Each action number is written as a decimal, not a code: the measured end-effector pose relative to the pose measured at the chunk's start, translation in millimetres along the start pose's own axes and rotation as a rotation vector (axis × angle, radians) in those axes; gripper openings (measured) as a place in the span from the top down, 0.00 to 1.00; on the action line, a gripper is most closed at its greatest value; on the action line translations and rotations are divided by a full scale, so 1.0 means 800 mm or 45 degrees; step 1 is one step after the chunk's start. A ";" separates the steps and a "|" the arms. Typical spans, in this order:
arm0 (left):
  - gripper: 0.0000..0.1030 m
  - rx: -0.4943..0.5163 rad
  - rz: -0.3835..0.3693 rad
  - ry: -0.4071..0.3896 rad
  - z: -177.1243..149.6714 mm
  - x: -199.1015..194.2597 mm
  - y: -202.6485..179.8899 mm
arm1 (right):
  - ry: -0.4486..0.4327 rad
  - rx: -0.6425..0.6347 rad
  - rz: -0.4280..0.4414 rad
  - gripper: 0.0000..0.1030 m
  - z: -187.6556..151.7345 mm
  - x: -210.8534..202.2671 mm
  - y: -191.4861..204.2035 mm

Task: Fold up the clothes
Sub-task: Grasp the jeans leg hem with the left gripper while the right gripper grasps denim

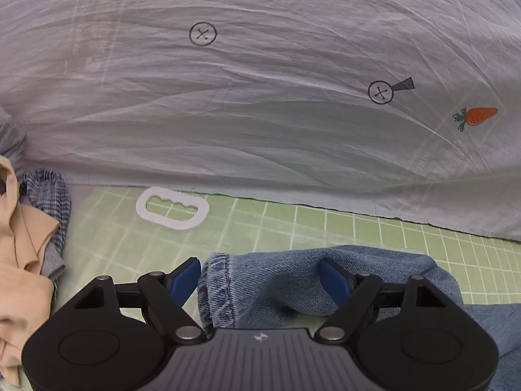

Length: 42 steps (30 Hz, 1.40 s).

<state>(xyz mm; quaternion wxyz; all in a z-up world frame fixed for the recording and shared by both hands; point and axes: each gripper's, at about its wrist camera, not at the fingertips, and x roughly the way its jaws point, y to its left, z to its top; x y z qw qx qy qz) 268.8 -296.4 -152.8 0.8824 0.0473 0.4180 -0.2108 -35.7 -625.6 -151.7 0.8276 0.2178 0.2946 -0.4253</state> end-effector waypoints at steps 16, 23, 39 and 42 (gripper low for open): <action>0.17 -0.509 -0.309 0.051 -0.043 0.003 0.029 | 0.370 0.819 0.428 0.19 -0.111 0.012 0.002; 0.17 -0.873 -0.378 0.086 -0.036 0.031 0.060 | 0.474 1.266 0.542 0.53 -0.133 0.032 -0.008; 0.90 -0.643 -0.198 0.158 -0.098 -0.055 0.095 | 0.532 1.222 0.546 0.97 -0.176 -0.049 -0.023; 0.90 -0.672 -0.142 0.194 -0.137 -0.108 0.116 | 0.572 1.192 0.563 0.97 -0.191 -0.079 -0.031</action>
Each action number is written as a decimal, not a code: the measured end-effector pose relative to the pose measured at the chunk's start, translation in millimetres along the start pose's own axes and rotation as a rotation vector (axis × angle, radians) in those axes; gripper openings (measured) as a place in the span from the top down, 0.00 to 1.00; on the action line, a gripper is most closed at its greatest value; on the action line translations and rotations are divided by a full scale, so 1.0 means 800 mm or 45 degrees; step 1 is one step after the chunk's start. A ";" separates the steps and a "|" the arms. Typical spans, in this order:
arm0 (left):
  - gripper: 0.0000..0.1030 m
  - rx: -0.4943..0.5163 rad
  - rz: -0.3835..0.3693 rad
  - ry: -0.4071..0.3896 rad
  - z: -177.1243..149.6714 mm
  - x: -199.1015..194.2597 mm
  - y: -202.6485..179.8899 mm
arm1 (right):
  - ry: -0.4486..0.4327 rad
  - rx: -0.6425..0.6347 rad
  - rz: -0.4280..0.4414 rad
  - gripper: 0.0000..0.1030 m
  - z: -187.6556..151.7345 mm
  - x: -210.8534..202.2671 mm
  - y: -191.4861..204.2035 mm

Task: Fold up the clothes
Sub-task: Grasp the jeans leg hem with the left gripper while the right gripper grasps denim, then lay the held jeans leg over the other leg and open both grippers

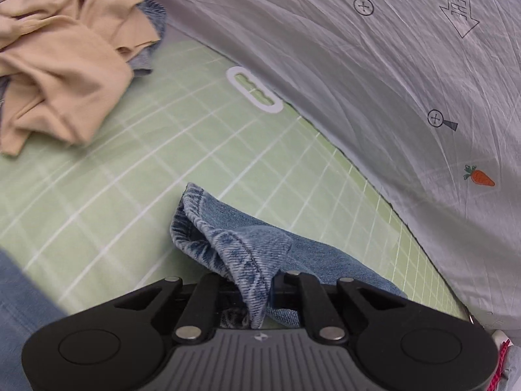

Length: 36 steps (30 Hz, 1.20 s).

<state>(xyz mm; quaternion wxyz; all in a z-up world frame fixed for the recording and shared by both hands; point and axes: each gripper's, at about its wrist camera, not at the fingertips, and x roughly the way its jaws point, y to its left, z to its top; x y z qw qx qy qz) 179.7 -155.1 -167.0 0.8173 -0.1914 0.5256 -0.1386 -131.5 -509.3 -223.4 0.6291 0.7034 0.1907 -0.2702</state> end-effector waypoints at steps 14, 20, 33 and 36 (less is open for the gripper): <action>0.91 -0.168 -0.081 -0.068 0.034 -0.052 0.003 | 0.104 -0.061 0.129 0.97 0.022 0.002 0.057; 0.51 0.057 -0.122 -0.309 0.123 -0.028 -0.096 | -0.089 -0.295 0.208 0.57 0.099 0.057 0.160; 0.35 0.182 0.108 -0.049 0.065 0.049 -0.060 | -0.163 -1.096 -0.346 0.51 0.015 0.068 0.134; 0.35 0.173 0.111 -0.002 0.051 0.057 -0.053 | -0.107 -1.159 -0.358 0.51 -0.003 0.088 0.126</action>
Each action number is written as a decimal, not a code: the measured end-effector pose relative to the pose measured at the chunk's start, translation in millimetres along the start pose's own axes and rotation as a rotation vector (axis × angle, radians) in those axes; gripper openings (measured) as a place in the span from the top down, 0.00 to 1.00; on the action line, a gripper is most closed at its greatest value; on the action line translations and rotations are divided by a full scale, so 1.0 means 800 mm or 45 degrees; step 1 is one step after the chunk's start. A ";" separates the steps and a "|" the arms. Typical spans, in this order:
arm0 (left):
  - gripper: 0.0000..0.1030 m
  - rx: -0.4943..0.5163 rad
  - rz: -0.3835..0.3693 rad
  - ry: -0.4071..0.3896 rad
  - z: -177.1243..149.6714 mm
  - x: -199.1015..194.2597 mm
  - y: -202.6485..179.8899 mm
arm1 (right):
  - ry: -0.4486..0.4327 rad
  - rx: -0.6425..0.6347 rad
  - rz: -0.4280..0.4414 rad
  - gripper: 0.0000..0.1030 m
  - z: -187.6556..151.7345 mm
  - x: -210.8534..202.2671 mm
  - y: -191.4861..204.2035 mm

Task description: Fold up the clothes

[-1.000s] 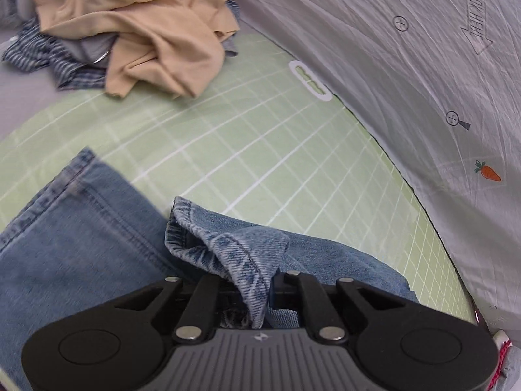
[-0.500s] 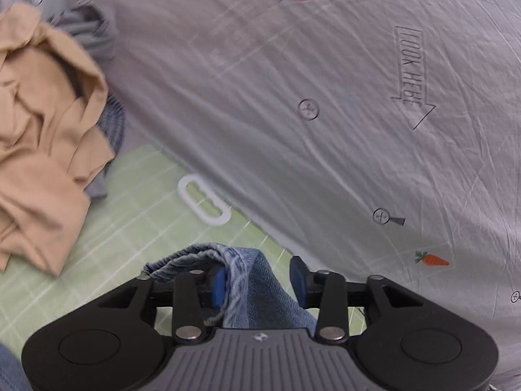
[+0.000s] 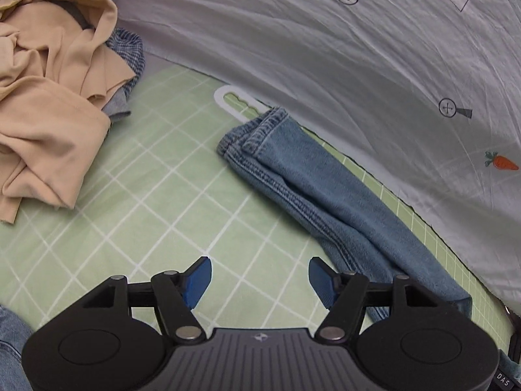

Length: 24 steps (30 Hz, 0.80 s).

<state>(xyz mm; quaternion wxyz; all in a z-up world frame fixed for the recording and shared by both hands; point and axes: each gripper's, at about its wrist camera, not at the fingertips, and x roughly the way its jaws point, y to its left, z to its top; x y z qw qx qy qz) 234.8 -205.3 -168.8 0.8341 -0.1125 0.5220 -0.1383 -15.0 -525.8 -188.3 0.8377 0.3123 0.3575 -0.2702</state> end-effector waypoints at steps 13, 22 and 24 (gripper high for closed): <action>0.33 -0.046 0.003 -0.014 0.017 0.037 0.009 | -0.052 -0.030 -0.317 0.48 -0.011 0.023 -0.010; 0.37 0.051 -0.022 -0.095 0.052 0.091 -0.018 | -0.042 0.064 -0.398 0.43 -0.022 0.009 -0.051; 0.52 0.162 0.049 -0.119 0.052 0.097 -0.030 | -0.038 0.065 -0.397 0.42 -0.026 0.006 -0.051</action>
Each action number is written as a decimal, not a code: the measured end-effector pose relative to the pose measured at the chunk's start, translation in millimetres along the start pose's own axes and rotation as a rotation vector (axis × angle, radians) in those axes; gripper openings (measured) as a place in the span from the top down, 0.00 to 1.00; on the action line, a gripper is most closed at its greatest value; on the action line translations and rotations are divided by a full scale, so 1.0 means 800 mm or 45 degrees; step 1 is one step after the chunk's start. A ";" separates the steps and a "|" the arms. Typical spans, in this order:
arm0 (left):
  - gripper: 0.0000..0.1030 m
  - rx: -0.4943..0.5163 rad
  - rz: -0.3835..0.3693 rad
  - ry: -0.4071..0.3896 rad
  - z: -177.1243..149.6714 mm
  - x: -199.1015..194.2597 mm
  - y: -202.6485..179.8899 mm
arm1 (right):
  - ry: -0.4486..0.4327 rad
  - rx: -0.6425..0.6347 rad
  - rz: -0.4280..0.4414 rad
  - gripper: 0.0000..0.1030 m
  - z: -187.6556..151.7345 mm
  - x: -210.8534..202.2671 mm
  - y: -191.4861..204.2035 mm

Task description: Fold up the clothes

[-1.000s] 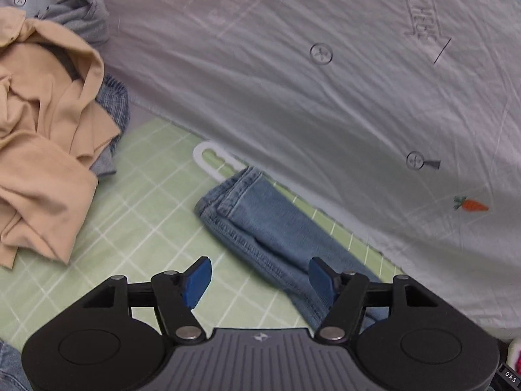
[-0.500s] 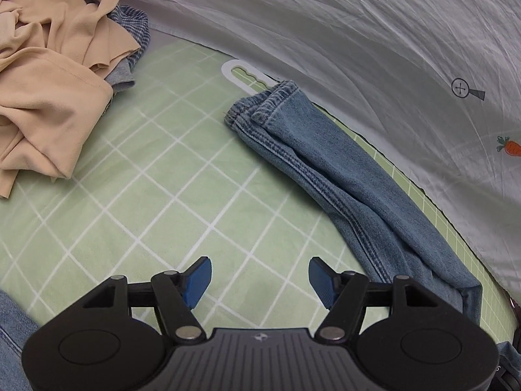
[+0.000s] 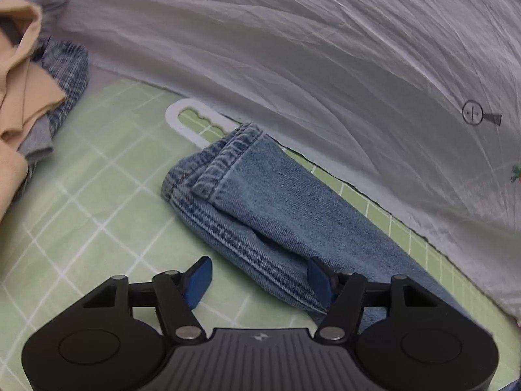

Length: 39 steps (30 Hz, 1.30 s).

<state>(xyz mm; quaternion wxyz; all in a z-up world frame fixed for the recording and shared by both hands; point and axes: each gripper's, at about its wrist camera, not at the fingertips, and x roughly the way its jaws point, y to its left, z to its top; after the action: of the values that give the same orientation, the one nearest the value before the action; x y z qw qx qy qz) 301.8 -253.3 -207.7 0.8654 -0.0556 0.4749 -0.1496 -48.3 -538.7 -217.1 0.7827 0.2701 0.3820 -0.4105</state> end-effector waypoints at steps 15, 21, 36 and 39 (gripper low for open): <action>0.93 0.106 0.302 -0.027 -0.057 -0.070 0.078 | -0.008 -0.141 0.026 0.42 -0.032 -0.042 0.005; 0.91 0.028 0.359 0.002 -0.119 -0.131 0.126 | 0.036 -0.178 0.012 0.42 -0.069 -0.061 -0.012; 0.80 0.288 0.278 -0.115 -0.139 -0.180 0.077 | 0.017 -0.284 -0.056 0.20 -0.085 -0.054 -0.016; 0.79 0.357 0.193 -0.037 -0.149 -0.162 0.062 | 0.015 -0.293 -0.068 0.12 -0.083 -0.049 -0.018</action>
<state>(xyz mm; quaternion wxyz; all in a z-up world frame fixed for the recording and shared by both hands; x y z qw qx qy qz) 146.6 -160.0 -179.6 0.8804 0.0995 0.4396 -0.1477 -99.6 -480.2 -223.8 0.7952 0.1705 0.4381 -0.3830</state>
